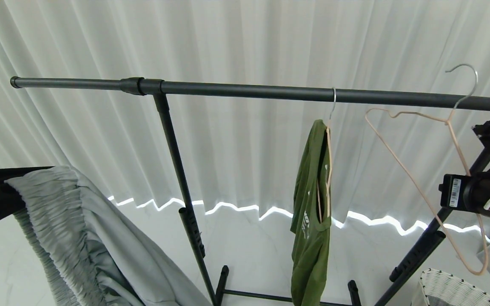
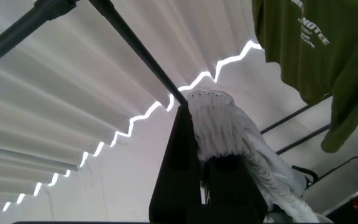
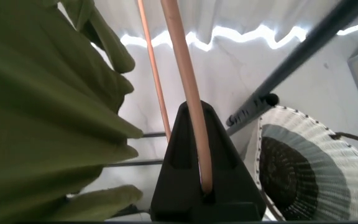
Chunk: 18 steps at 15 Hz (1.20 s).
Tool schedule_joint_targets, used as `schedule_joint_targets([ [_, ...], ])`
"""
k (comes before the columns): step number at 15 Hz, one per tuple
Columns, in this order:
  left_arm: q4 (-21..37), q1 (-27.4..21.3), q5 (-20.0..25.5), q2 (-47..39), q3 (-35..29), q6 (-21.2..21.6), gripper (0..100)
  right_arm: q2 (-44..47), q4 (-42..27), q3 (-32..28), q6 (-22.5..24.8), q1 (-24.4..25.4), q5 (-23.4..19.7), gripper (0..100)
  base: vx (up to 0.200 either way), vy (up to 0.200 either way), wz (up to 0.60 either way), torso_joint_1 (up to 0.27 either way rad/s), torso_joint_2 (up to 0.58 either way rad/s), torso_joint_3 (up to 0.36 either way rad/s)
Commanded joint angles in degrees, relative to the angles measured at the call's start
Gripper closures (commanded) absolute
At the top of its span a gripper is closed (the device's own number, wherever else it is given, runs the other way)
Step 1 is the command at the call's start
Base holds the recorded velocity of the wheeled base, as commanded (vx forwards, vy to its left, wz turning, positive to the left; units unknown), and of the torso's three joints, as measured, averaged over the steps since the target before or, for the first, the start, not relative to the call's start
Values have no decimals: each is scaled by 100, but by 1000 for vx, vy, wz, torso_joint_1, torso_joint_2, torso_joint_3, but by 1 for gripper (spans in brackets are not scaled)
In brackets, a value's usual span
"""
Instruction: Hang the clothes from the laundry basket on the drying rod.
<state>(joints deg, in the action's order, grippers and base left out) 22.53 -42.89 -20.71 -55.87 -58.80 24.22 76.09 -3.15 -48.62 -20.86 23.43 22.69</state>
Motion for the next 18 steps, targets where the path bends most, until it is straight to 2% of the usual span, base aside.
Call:
schedule_joint_targets([
  [1,-38,0,-3,-3,0,30,100,-306,-107,1,20,-67,-1,100,-200,0,0,2,2,2],
  [13,-73,-36,15,6,8,21,100,-666,-468,10,293,4,-19,100,-200,0,0,2,3,1],
  [15,-73,-132,6,6,8,30,100,-912,-767,36,557,302,-142,100,0,0,0,0,0,0],
  [18,-82,-247,15,-38,8,4,100,-1378,-1303,-16,759,926,-572,100,0,0,0,0,0,0],
])
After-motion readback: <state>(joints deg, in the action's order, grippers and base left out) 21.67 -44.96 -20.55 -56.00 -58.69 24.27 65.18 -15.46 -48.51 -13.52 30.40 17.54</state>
